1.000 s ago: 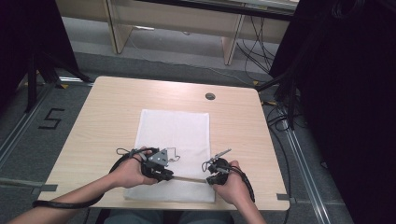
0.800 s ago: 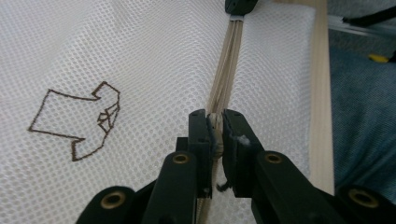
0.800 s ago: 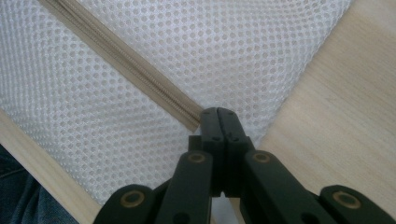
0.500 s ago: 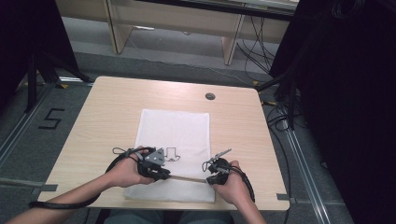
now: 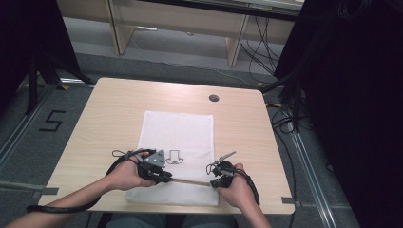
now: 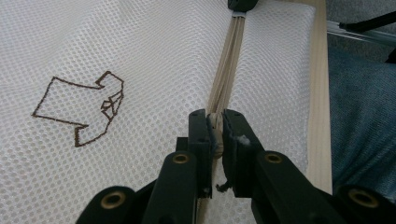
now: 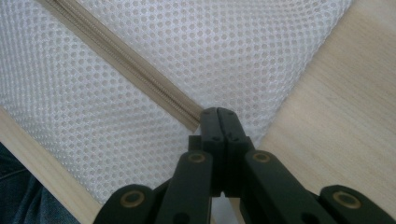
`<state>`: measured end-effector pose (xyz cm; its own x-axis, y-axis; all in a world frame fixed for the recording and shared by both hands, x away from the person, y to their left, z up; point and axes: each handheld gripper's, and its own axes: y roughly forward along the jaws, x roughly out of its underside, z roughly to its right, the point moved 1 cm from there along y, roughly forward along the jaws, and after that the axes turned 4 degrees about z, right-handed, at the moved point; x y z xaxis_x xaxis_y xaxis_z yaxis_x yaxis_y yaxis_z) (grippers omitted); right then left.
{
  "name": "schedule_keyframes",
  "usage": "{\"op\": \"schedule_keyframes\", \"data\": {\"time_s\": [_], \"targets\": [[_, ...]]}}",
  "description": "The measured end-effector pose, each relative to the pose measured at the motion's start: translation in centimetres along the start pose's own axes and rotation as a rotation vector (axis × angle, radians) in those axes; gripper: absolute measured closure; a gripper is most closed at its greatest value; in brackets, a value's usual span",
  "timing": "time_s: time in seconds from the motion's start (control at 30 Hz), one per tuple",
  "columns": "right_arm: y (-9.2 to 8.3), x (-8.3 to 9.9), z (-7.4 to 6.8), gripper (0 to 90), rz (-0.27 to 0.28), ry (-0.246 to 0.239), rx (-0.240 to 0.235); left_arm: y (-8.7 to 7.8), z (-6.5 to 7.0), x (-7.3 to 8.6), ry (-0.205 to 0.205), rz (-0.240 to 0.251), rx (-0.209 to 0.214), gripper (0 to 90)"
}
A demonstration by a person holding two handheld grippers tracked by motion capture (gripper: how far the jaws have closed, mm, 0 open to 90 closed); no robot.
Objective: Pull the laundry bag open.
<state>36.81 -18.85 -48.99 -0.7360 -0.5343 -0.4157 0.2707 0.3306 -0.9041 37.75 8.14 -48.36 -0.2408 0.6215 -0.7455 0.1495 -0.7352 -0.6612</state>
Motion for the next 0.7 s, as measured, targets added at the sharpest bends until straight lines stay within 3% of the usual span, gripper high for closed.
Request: {"op": "schedule_keyframes", "data": {"time_s": [0.17,0.3,0.4,0.47,0.53,0.6,0.7], "targets": [[0.0,0.0,0.0,90.0,0.001,-0.007,0.0,-0.1,-0.2,0.1,0.017,-0.008,-0.009,82.0],[0.1,-0.1,0.2,90.0,0.004,-0.034,-0.009,-0.2,-0.2,0.3,0.006,-0.007,-0.009,82.0],[0.0,-0.1,0.1,90.0,0.006,-0.018,-0.003,-0.6,-0.4,0.5,0.022,-0.031,-0.024,82.0],[0.0,-0.1,0.1,90.0,0.005,-0.015,-0.003,-1.0,-0.6,0.7,0.009,-0.026,-0.032,82.0],[0.1,-0.1,0.1,90.0,0.003,-0.025,-0.006,-1.2,-0.5,0.9,-0.029,0.009,-0.022,82.0],[0.1,-0.1,0.1,90.0,0.001,-0.017,-0.001,-1.2,-0.5,0.9,0.017,-0.023,-0.038,82.0],[0.1,-0.1,0.0,90.0,0.003,-0.024,0.003,-1.2,-0.6,0.9,0.014,-0.018,-0.032,82.0]]}}
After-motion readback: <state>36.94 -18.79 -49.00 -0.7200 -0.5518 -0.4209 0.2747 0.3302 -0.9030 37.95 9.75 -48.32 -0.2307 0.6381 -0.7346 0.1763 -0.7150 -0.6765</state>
